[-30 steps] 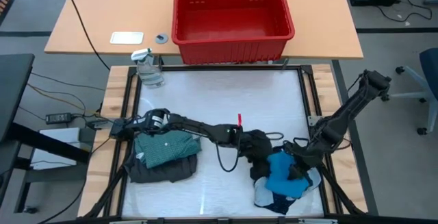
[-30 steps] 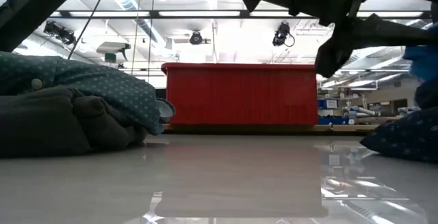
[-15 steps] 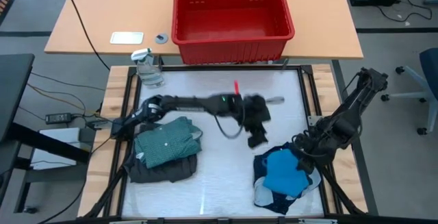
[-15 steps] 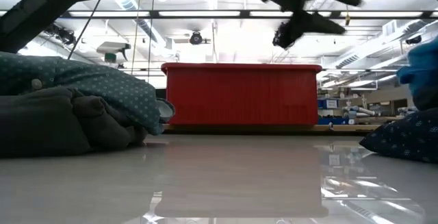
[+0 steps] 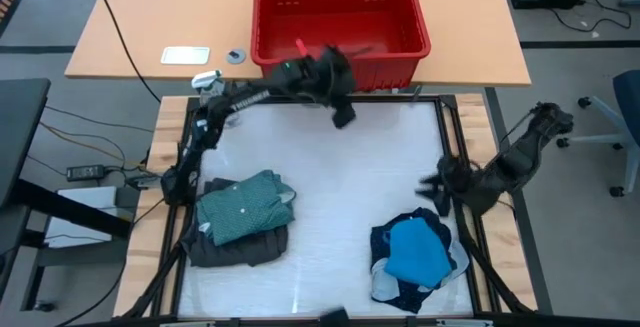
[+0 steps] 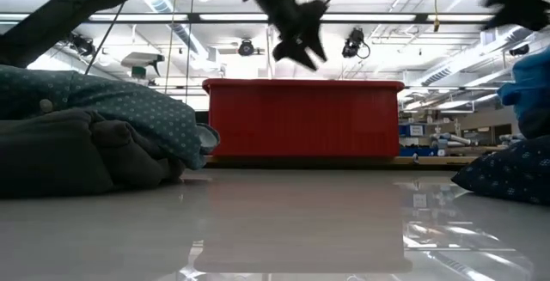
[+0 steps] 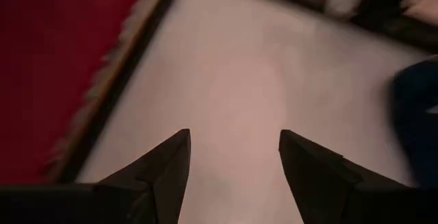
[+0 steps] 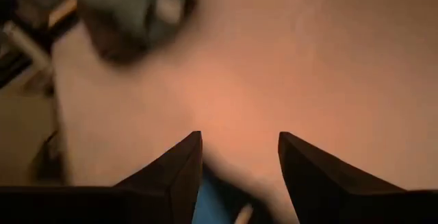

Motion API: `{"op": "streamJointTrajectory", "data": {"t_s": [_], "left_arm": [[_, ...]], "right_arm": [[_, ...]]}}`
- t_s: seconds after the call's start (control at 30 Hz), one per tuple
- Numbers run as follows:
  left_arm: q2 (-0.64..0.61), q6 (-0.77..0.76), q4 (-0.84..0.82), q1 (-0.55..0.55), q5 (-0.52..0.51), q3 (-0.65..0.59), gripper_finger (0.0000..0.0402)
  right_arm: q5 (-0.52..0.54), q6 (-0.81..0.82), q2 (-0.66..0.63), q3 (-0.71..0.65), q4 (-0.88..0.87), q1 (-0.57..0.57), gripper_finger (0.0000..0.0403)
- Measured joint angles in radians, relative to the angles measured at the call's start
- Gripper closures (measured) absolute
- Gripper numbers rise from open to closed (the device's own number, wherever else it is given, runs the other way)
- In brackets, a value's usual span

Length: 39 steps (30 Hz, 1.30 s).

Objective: Fold Laundry from Bin
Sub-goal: Adjust the red organizer bin on the table

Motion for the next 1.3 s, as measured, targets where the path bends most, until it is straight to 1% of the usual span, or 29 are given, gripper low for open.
{"op": "streamJointTrajectory", "data": {"t_s": [0.07, 0.13, 0.2, 0.27, 0.33, 0.43, 0.5, 0.57, 0.67, 0.77, 0.87, 1.0, 1.13, 1.3], "left_arm": [[0.001, 0.063, -0.024, 0.055, 0.0, -0.001, 0.0173], [-0.008, 0.132, -0.036, 0.108, 0.0, 0.0, 0.0173], [-0.015, 0.208, -0.032, 0.152, -0.01, 0.0, 0.0173], [-0.028, 0.288, -0.026, 0.192, -0.033, 0.001, 0.0173], [-0.039, 0.367, -0.023, 0.22, -0.049, 0.001, 0.0173], [-0.051, 0.479, -0.031, 0.255, -0.049, 0.001, 0.0173], [-0.05, 0.535, -0.032, 0.268, -0.05, 0.001, 0.0173], [-0.049, 0.576, -0.035, 0.281, -0.049, 0.001, 0.0173], [-0.049, 0.623, -0.03, 0.298, -0.049, 0.001, 0.0173], [-0.049, 0.634, -0.016, 0.323, -0.049, 0.001, 0.0173], [-0.049, 0.637, -0.029, 0.352, -0.049, 0.001, 0.0173], [-0.04, 0.656, -0.066, 0.376, -0.051, -0.013, 0.0173], [-0.035, 0.66, -0.087, 0.387, -0.053, -0.014, 0.0173], [-0.03, 0.661, -0.107, 0.396, -0.056, -0.02, 0.0175]], "right_arm": [[0.075, -0.2, -0.018, 0.025, 0.014, -0.091, 0.0204], [0.119, -0.421, -0.019, 0.054, 0.016, -0.205, 0.0204], [0.132, -0.653, -0.005, 0.083, 0.045, -0.339, 0.0204], [0.113, -0.859, 0.02, 0.102, 0.116, -0.493, 0.0204], [0.041, -1.011, 0.052, 0.115, 0.225, -0.658, 0.0203], [-0.15, -1.18, 0.126, 0.124, 0.395, -0.898, 0.0202], [-0.263, -1.252, 0.192, 0.133, 0.483, -1.039, 0.0201], [-0.36, -1.301, 0.268, 0.161, 0.537, -1.16, 0.0201], [-0.488, -1.413, 0.395, 0.247, 0.538, -1.303, 0.0201], [-0.57, -1.578, 0.531, 0.359, 0.511, -1.388, 0.0201], [-0.579, -1.709, 0.666, 0.482, 0.504, -1.451, 0.0201], [-0.572, -1.801, 0.829, 0.639, 0.412, -1.527, 0.0201], [-0.563, -1.869, 0.929, 0.755, 0.343, -1.569, 0.0201], [-0.521, -1.959, 1.013, 0.845, 0.349, -1.584, 0.0201]]}}
